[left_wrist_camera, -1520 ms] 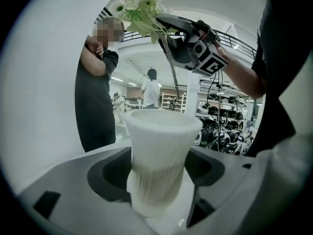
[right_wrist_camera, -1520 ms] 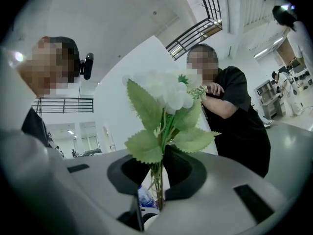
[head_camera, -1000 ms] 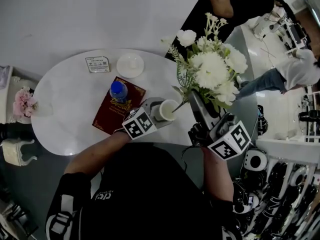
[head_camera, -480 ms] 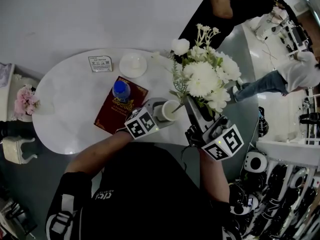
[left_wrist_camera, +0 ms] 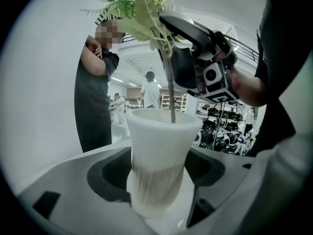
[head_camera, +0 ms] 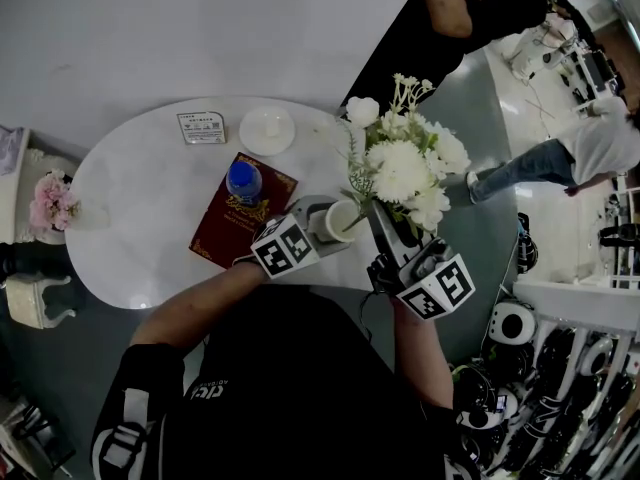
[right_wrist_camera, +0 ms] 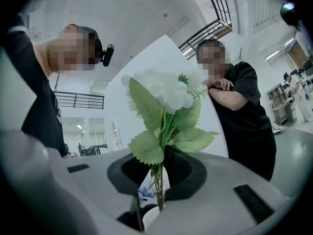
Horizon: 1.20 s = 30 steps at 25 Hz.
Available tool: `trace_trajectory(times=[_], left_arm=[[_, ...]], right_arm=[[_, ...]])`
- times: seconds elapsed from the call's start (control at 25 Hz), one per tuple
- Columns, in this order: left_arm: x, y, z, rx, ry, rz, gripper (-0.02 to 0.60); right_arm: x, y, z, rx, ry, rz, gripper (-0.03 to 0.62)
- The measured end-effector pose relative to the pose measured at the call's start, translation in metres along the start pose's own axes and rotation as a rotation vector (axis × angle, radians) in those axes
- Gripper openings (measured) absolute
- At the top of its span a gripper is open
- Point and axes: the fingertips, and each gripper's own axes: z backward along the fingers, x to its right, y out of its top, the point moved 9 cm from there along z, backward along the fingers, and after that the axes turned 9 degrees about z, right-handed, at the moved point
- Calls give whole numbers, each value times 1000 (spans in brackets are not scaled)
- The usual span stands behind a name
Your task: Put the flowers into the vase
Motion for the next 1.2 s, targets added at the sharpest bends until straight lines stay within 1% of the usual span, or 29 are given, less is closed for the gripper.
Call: trace_trajectory(times=[0.28,0.76,0.96,1.08,1.2], left_arm=[[0,0,-1,1,1,8,339],[0,-3,-2,-2,5,17,339],[1,-4,-3,-3,7,19,339],[0,-5,-4,-4,10,19,339],[-1,-6,-4,-5,12,22,339]], right_arm=[[2,-19,6,-29,-24,-10,87],[0,-46,11,-86,-34,-44,87],[0,-56,17,-122,-69,-20,87],[-1,-59,18,-145,-66,2,89],[-4,-66,17,-196,-52,38,89]])
